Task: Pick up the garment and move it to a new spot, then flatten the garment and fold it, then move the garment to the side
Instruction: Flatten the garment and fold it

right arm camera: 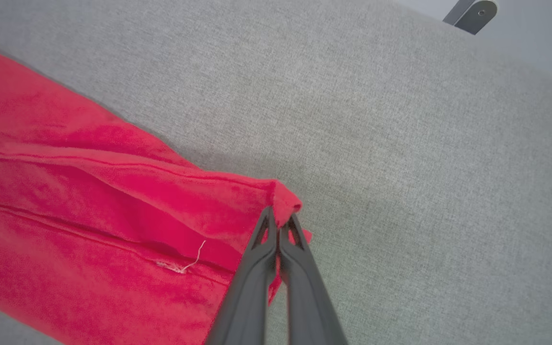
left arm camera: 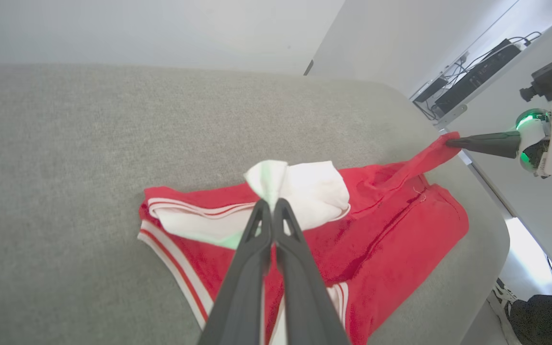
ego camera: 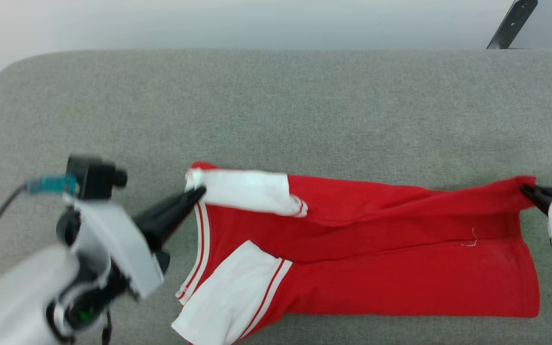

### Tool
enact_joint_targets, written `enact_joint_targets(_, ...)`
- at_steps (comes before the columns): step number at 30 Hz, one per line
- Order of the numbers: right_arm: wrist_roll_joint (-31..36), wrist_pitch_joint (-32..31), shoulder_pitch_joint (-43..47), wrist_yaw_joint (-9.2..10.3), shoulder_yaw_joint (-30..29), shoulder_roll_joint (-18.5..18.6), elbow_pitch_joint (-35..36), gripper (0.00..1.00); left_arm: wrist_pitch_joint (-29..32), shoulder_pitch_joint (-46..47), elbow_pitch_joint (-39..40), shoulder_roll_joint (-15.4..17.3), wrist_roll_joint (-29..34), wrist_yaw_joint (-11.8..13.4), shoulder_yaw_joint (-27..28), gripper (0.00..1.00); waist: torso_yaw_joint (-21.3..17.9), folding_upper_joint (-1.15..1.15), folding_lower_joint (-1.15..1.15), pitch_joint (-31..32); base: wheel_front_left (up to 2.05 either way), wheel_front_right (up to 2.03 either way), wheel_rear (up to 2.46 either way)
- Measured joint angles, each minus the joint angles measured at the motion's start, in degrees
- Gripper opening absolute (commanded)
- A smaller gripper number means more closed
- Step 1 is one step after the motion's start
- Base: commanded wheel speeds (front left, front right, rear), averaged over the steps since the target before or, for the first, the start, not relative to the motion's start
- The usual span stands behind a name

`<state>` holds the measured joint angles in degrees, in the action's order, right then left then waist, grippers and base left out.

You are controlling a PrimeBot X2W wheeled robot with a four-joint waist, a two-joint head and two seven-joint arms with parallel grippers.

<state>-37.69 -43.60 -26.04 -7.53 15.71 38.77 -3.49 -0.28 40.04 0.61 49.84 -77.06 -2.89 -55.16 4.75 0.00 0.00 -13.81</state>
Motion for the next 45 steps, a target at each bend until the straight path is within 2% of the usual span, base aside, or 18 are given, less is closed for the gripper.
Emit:
enact_joint_targets(5,1.1,-1.9,5.5,0.0,-4.6,-0.8,3.4,0.0,-4.6,-7.1,6.9,3.1,-1.5,3.5,0.3,0.0,0.3,0.0,0.0,-1.0,0.0,0.0,0.0)
enact_joint_targets(7,1.6,-2.8,7.3,0.0,-6.0,-1.3,4.4,0.0,-5.1,-9.3,8.5,3.9,-1.6,4.1,-0.5,0.0,0.4,0.0,0.0,-1.4,0.0,0.0,0.0)
enact_joint_targets(13,2.5,-5.2,10.5,0.0,-8.4,-3.2,6.5,0.0,-6.3,-12.0,8.4,4.0,-1.5,6.0,-1.6,0.0,0.7,0.0,0.0,-3.3,0.0,0.0,0.0)
enact_joint_targets(23,4.5,-4.7,10.0,0.0,-7.8,-5.6,4.0,0.0,-5.5,-10.1,0.2,-2.3,2.2,8.9,-3.9,0.0,0.5,0.0,0.0,-6.4,0.0,0.0,0.0)
enact_joint_targets(24,4.5,-4.3,9.7,0.0,-7.7,-5.9,3.7,0.0,-5.5,-10.0,-0.6,-2.9,2.6,9.0,-4.2,0.02,0.5,0.0,0.0,-6.6,0.0,0.0,0.0)
enact_joint_targets(25,4.5,-3.8,9.5,0.0,-7.7,-6.1,3.3,0.0,-5.5,-9.8,-1.5,-3.5,2.6,9.0,-4.3,0.11,0.5,0.0,0.0,-6.8,0.0,0.0,0.0)
enact_joint_targets(26,4.5,-3.3,9.2,0.0,-7.6,-6.3,2.9,0.0,-5.4,-9.8,-2.2,-4.0,2.4,8.9,-4.3,0.28,0.4,0.0,0.0,-7.0,0.0,0.0,0.0)
enact_joint_targets(28,4.5,-2.4,8.9,-0.01,-7.2,-6.4,2.2,0.0,-5.3,-9.7,-3.5,-4.8,2.2,8.7,-4.4,0.38,0.2,0.0,0.0,-7.1,0.0,0.0,0.0)
enact_joint_targets(29,4.5,-2.0,8.7,-0.01,-6.9,-6.4,1.9,0.0,-5.4,-9.5,-4.1,-5.0,2.2,8.5,-4.4,0.37,0.1,0.0,0.0,-7.1,0.0,0.0,0.0)
enact_joint_targets(30,4.5,-1.5,8.7,-0.01,-6.7,-6.4,1.5,0.14,-5.4,-9.4,-4.6,-5.2,2.3,8.4,-4.4,0.37,0.0,0.0,0.0,-7.0,0.0,0.0,0.0)
enact_joint_targets(31,4.5,-0.8,8.6,-0.01,-6.6,-6.5,1.1,0.4,-5.4,-9.4,-5.1,-5.7,2.3,8.2,-4.5,0.38,0.0,0.0,0.0,-6.9,0.0,0.0,0.0)
enact_joint_targets(32,4.5,-0.2,8.6,-0.01,-6.5,-6.6,0.8,0.98,-5.8,-9.4,-5.6,-6.0,2.3,8.1,-4.5,0.42,-0.1,0.0,0.0,-6.7,0.0,0.0,0.0)
enact_joint_targets(33,4.5,0.3,8.6,-0.01,-6.5,-6.7,0.5,1.0,-5.8,-9.4,-6.1,-6.1,2.2,8.1,-4.4,0.47,-0.1,0.0,0.0,-6.4,0.0,0.0,0.0)
enact_joint_targets(35,4.2,1.1,8.6,-0.01,-6.5,-7.0,0.4,1.0,-6.5,-9.5,-6.6,-6.3,2.2,8.0,-4.3,0.96,-0.2,0.0,0.0,-5.8,0.0,0.0,0.0)
enact_joint_targets(36,3.6,1.3,8.6,-0.01,-6.6,-7.3,0.4,1.0,-7.1,-9.6,-6.8,-6.4,2.1,8.3,-4.0,1.0,-0.3,0.0,0.0,-5.4,0.0,0.0,0.0)
enact_joint_targets(40,1.8,0.6,9.2,0.0,-7.8,-7.5,1.3,1.0,-9.2,-10.8,-6.1,-6.3,1.8,9.0,-3.2,1.0,-0.4,0.0,0.0,-3.7,0.0,0.0,0.0)
enact_joint_targets(45,0.0,-3.7,11.2,0.0,-11.2,-7.0,1.5,1.0,-12.0,-12.5,-4.8,-6.7,1.9,10.6,-2.1,1.0,-0.1,0.0,0.0,-1.4,0.0,0.0,0.0)
